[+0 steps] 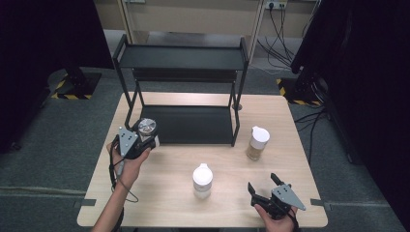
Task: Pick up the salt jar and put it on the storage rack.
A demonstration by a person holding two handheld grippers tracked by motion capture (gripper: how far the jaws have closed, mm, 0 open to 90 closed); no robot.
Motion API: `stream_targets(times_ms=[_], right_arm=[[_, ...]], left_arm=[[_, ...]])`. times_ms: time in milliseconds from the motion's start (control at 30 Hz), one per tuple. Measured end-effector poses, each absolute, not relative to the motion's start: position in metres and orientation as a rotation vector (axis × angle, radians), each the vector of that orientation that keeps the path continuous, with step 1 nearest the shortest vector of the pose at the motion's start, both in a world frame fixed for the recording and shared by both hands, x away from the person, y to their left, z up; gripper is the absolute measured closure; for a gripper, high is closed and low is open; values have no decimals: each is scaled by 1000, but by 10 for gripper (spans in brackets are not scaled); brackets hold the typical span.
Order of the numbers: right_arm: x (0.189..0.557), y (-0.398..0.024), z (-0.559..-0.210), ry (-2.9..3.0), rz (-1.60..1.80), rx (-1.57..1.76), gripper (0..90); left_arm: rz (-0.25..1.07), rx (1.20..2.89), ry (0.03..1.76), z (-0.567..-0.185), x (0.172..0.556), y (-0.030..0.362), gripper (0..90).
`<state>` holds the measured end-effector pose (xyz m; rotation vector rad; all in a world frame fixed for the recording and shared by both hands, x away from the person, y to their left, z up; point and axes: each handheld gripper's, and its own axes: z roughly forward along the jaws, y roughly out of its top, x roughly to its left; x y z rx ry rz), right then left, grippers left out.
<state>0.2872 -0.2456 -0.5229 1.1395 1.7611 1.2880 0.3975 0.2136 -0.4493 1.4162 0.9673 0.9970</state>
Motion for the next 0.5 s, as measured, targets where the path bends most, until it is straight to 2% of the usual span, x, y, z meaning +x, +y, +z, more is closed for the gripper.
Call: stream_targets(times_ms=[500], right_arm=[[287,-246,-523,1761,1287,1139,75]], left_arm=[[993,1416,988,-449,417,212,353]])
